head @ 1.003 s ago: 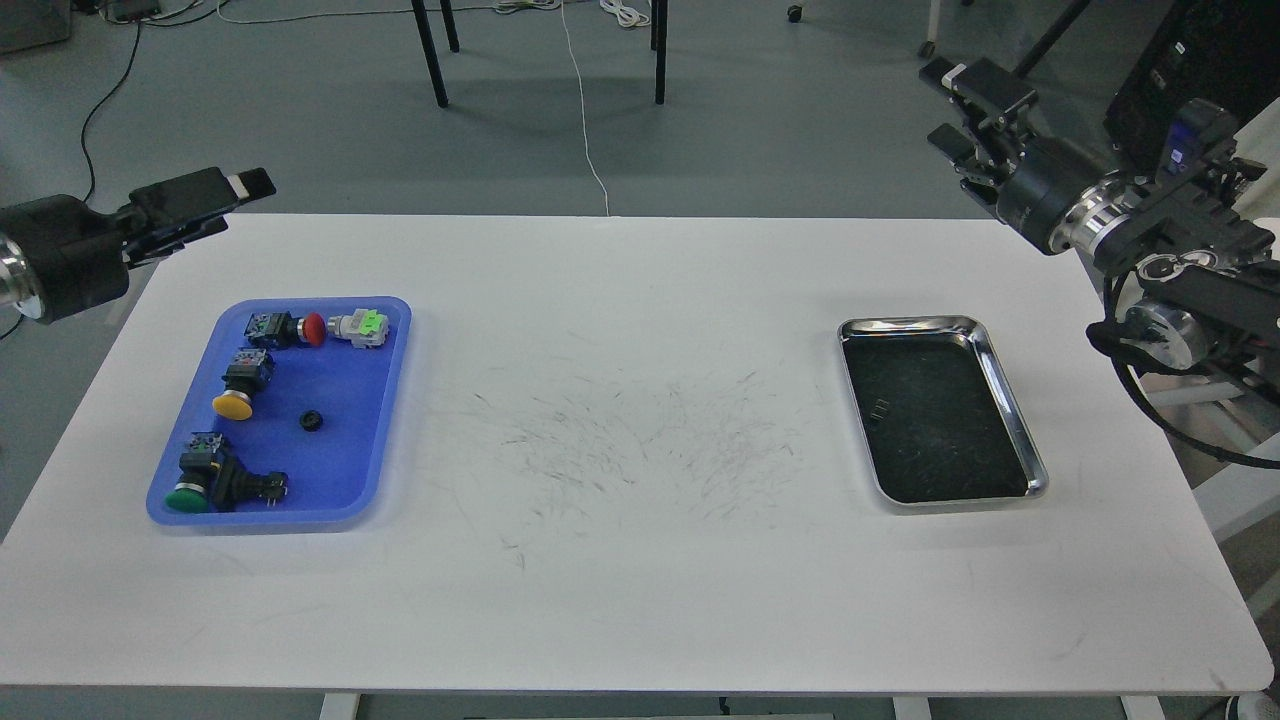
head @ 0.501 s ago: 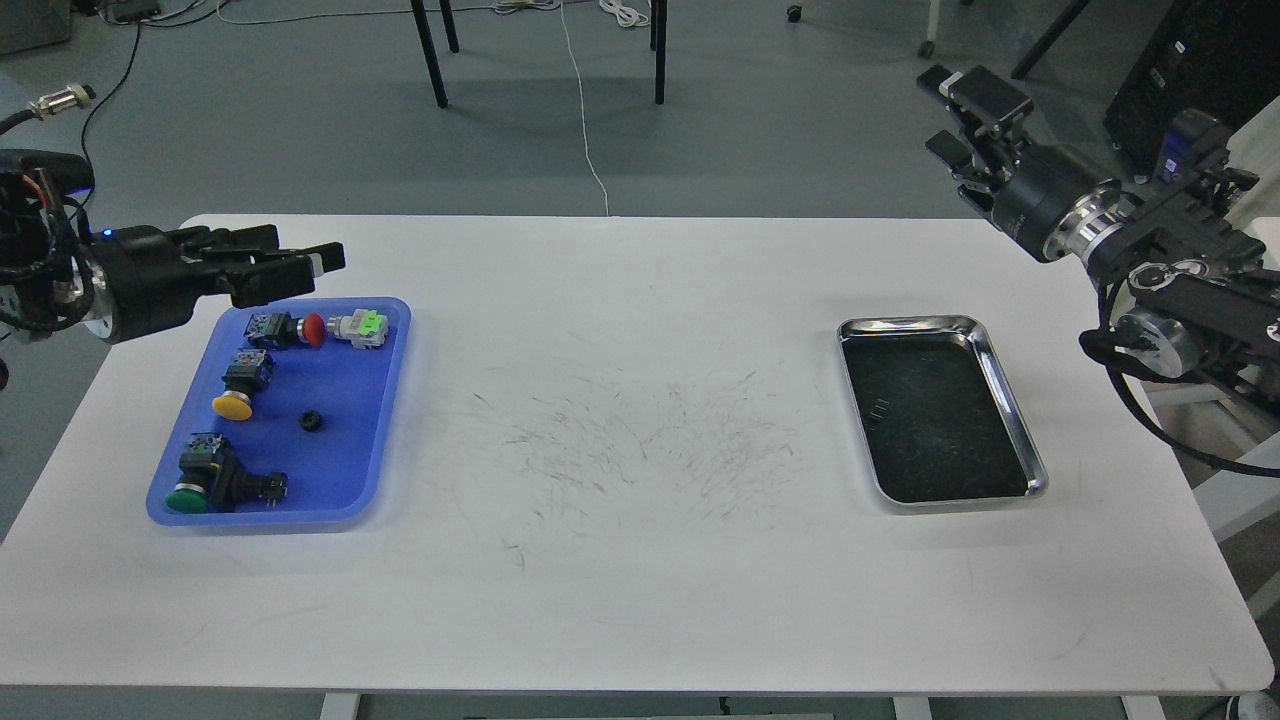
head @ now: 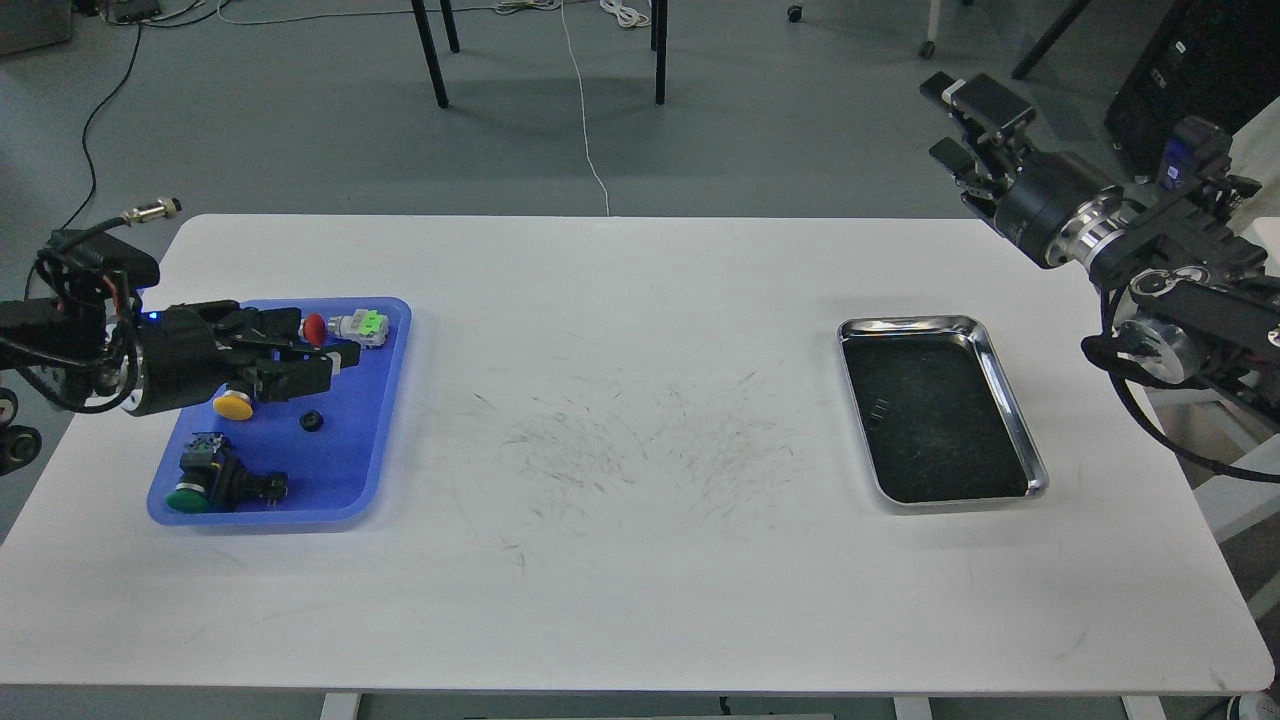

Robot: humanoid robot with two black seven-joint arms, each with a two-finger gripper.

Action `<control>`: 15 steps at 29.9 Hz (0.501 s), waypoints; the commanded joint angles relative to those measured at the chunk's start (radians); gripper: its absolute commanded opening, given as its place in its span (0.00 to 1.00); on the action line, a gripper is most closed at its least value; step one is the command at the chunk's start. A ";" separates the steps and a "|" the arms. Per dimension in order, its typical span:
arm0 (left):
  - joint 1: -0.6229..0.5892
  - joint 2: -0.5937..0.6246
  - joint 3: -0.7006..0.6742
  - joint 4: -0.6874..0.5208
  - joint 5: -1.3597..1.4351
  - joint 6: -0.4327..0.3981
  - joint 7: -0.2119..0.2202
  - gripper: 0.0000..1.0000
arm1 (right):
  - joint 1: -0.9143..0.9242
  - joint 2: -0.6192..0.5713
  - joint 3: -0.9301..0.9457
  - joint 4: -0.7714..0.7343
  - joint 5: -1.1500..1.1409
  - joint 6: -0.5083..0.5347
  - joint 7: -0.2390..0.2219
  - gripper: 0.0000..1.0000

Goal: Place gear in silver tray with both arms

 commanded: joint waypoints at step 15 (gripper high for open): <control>0.067 -0.107 0.039 0.152 0.074 0.040 0.000 0.76 | -0.003 0.003 -0.008 0.000 -0.001 0.000 0.000 0.84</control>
